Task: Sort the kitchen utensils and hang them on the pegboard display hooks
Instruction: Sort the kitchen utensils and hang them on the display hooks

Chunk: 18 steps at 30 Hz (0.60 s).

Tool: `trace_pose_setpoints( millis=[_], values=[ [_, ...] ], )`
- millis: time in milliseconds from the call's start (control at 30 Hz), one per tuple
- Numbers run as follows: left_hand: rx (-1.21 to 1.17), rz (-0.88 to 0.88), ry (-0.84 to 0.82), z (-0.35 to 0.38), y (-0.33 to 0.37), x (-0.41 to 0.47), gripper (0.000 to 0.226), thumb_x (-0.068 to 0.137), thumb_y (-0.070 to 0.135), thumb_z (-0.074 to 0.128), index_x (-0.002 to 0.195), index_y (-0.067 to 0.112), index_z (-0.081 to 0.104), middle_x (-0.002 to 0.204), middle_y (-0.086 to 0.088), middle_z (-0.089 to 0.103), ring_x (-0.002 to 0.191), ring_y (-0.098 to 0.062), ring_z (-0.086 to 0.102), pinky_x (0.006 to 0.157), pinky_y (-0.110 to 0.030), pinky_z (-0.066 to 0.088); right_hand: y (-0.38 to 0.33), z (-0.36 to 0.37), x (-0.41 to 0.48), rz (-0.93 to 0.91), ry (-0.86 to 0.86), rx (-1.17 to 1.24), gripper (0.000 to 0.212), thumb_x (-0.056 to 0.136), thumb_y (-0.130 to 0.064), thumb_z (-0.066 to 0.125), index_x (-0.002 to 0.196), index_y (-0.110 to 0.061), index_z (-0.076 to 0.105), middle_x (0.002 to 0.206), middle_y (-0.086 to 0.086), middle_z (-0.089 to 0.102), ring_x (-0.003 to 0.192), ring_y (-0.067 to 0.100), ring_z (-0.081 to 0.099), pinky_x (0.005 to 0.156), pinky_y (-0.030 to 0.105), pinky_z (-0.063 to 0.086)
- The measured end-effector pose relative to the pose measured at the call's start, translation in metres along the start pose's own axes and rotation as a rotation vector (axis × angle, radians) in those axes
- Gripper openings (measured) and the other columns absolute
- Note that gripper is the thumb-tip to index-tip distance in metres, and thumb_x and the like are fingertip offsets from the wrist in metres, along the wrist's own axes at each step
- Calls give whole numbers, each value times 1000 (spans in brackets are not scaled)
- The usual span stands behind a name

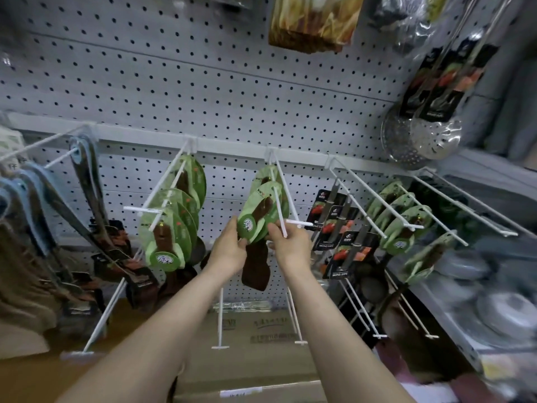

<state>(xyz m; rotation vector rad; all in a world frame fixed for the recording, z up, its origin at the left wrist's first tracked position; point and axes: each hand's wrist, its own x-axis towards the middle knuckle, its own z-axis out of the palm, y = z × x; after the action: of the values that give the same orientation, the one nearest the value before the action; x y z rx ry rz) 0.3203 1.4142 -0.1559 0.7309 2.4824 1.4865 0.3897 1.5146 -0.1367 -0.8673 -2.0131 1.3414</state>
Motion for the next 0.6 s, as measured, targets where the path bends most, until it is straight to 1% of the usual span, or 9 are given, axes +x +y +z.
trace_pose_setpoints(
  millis=[67,100,167,200,267,333,467,533,600],
  values=[
    [13,-9,15,0,-6,3,50,97,7,47,145,16,33,140,-4,48,128,-22,45,99,-28,35,3,-1,3,3,-26,22,16,98,-21,58,106,-15,70,94,4,73,79,21,71,64,31,59],
    [21,-12,26,0,-10,3,45,97,8,47,140,16,39,136,-5,50,124,-22,47,96,-28,37,4,-1,3,0,-36,34,18,99,-20,56,112,-14,68,98,2,72,79,19,71,58,22,55],
    [17,-9,27,-1,-15,1,33,98,11,47,131,15,45,127,-6,55,116,-23,53,91,-30,40,4,-3,1,-21,-44,69,19,101,-18,52,115,-13,64,96,1,70,79,20,71,48,10,45],
    [-2,-1,23,-1,-17,-1,30,98,13,46,128,15,46,123,-6,56,112,-23,55,89,-31,42,4,-4,0,-32,-50,86,18,101,-18,51,115,-14,63,94,0,69,79,20,70,46,8,43],
    [-49,13,14,-4,-19,-7,27,100,15,43,127,14,47,117,-4,59,102,-19,58,83,-29,44,5,-4,-3,-53,-55,101,17,102,-19,50,114,-15,62,88,-5,67,75,19,70,45,8,42],
    [-104,15,-2,-6,-18,-12,25,102,17,41,125,13,48,107,-2,61,89,-14,62,72,-23,46,6,-4,-5,-70,-52,107,16,102,-20,50,113,-16,61,85,-10,66,67,14,67,45,9,42],
    [-178,27,-3,-8,-16,-20,26,102,18,40,126,13,48,97,0,62,80,-17,67,74,-32,52,6,-5,-11,-90,-40,166,16,102,-19,49,112,-14,61,88,-4,68,65,14,64,45,11,43],
    [-184,30,-19,-8,-15,-24,23,102,20,40,123,15,49,89,1,62,66,-6,64,66,-29,50,6,-5,-14,-92,-26,180,16,103,-21,49,110,-14,62,89,0,69,65,15,64,47,16,47],
    [-216,35,-37,-7,-13,-29,22,102,19,41,121,14,50,82,0,61,55,0,59,59,-28,49,7,-6,-16,-92,-11,206,16,102,-24,50,107,-16,63,89,1,71,72,21,68,53,29,56]
  ],
)
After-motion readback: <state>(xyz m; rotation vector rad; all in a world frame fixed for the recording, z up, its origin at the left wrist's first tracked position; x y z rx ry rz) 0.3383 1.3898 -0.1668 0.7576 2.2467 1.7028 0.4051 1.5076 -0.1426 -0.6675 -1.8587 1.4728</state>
